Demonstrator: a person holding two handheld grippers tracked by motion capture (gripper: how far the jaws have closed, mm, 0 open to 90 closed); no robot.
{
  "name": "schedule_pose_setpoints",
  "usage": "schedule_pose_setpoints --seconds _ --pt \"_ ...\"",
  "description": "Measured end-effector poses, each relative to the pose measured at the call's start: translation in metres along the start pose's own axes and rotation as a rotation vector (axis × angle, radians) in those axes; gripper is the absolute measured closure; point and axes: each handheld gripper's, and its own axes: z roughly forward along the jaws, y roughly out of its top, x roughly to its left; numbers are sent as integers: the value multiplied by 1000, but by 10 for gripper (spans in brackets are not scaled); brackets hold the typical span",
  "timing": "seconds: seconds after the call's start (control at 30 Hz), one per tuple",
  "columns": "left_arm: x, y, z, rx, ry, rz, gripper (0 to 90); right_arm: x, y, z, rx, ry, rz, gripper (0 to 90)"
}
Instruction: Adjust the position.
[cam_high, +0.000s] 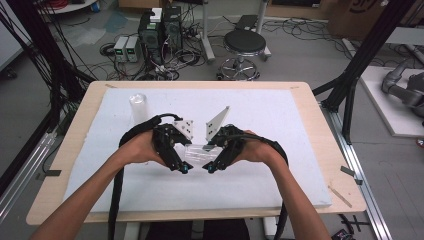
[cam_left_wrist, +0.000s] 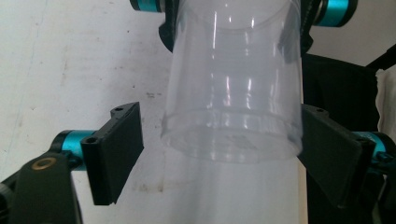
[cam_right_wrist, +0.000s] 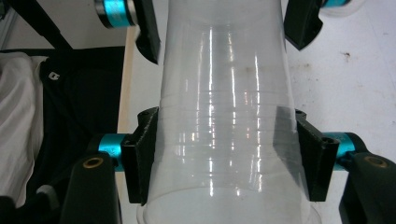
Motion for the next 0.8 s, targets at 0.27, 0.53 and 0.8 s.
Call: schedule_pose_setpoints --seconds 0.27,0.53,0.8 --pt "-1 1 2 4 -16 26 321 1 2 1 1 6 -8 346" --pt "-2 -2 4 -17 -23 29 413 0 3 2 12 5 -15 348" --pt "-3 -4 2 -27 -22 19 420 0 2 4 -19 25 -32 170"
